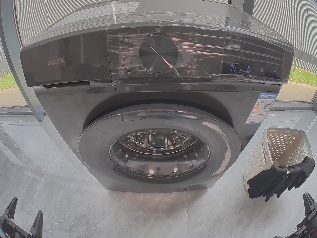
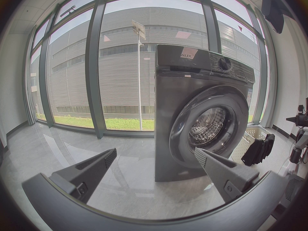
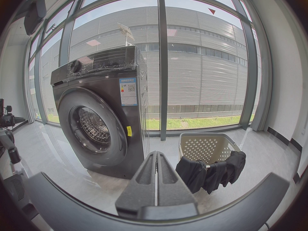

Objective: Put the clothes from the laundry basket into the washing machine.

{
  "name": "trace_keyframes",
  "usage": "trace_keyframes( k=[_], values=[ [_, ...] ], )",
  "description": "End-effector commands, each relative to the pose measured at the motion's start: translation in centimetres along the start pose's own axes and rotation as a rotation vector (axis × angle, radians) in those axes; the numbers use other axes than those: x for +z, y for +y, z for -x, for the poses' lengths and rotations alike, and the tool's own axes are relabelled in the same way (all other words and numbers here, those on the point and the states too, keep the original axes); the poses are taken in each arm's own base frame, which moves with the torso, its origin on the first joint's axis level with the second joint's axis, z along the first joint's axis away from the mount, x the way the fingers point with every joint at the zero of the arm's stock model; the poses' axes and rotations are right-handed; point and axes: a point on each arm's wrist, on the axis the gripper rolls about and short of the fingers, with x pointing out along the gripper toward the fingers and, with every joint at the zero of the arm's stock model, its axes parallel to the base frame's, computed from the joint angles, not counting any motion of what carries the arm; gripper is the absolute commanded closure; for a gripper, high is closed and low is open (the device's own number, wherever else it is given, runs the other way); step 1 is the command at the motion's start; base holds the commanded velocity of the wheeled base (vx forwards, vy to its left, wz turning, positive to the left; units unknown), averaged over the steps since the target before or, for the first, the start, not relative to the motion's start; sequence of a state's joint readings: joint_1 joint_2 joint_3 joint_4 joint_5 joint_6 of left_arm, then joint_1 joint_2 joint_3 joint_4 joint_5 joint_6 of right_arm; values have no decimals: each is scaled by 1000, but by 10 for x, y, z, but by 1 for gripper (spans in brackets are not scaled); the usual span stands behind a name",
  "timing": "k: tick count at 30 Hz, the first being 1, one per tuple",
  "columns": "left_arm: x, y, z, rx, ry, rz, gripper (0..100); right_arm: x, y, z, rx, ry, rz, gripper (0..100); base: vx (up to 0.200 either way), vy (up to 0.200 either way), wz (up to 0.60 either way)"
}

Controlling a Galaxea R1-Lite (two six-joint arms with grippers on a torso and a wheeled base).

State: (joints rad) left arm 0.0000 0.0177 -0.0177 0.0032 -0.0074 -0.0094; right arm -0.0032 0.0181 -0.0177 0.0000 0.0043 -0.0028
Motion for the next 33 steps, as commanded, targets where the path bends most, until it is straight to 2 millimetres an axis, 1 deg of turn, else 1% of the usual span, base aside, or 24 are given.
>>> trace_keyframes(
  k=[1, 6, 7, 8, 10, 11, 12, 13, 14, 16, 17, 18, 19, 20, 21, 22, 25, 26, 27, 30, 33],
  values=[
    [-5, 0, 0, 1, -2, -2, 0, -5, 0, 0, -1, 1, 2, 100, 0, 0, 0],
    [-5, 0, 0, 1, -2, 0, 0, -5, 0, 0, 0, 1, -7, 100, 0, 0, 0],
    [-5, 0, 0, 1, -2, 0, 0, 0, 0, 1, 5, -30, -1, 100, 0, 0, 0],
    [-5, 0, 0, 1, -2, 0, 0, 7, 0, 3, 5, -68, -4, 100, 0, 0, 0],
    [-5, 0, 0, 1, -2, 0, 0, 46, 0, 18, 19, -218, -4, 100, 0, 0, 0],
    [-5, 0, 0, 1, -2, 0, 0, 64, 0, 23, 34, -243, 0, 100, 0, 0, 0],
    [-5, 0, 0, 1, -2, 0, 0, 70, 1, 22, 41, -237, 2, 100, 0, 0, 0],
    [-5, 0, 0, 1, 0, -2, 0, 83, 2, 18, 102, -182, 18, 100, 0, 0, 0],
    [-5, 0, 0, 1, -2, -3, 0, 84, 3, 15, 146, -149, 24, 100, 0, 0, 0],
    [-5, 0, 0, 1, -2, -3, 0, 79, 7, 8, 299, -66, 36, 100, 0, 0, 0],
    [-5, 0, 0, 1, -2, -3, 0, 77, 8, 5, 348, -35, 30, 100, 0, 0, 0],
    [-5, 0, 0, 1, -2, -2, 0, 71, 10, -2, 452, 50, 11, 100, 0, 0, 0],
    [-5, 0, 0, 1, -2, -2, 0, 70, 10, -4, 469, 65, 6, 100, 0, 0, 0],
    [-5, 0, 0, 1, -2, -2, 0, 67, 11, -13, 537, 140, -16, 100, 0, 0, 0],
    [-5, 0, 0, 1, 0, -2, 0, 67, 12, -17, 554, 167, -22, 100, 0, 0, 0],
    [-5, 0, 0, 1, 0, -2, 0, 68, 12, -29, 602, 234, -33, 100, 0, 0, 0],
    [-5, 0, 0, 1, -2, -2, 0, 70, 14, -48, 668, 321, -31, 100, 0, 0, 0],
    [-5, 0, 0, 1, 0, -2, 0, 71, 14, -51, 679, 332, -32, 100, 0, 0, 0],
    [-5, 0, 0, 1, -2, -2, 0, 73, 16, -65, 712, 362, -37, 100, 0, 0, 0],
    [-5, 0, 0, 1, -2, 0, 0, 71, 22, -87, 784, 407, -33, 100, 0, 0, 0],
    [-5, 0, 0, 1, 0, 0, 0, 71, 29, -100, 845, 448, -31, 100, 0, 0, 0]
  ],
)
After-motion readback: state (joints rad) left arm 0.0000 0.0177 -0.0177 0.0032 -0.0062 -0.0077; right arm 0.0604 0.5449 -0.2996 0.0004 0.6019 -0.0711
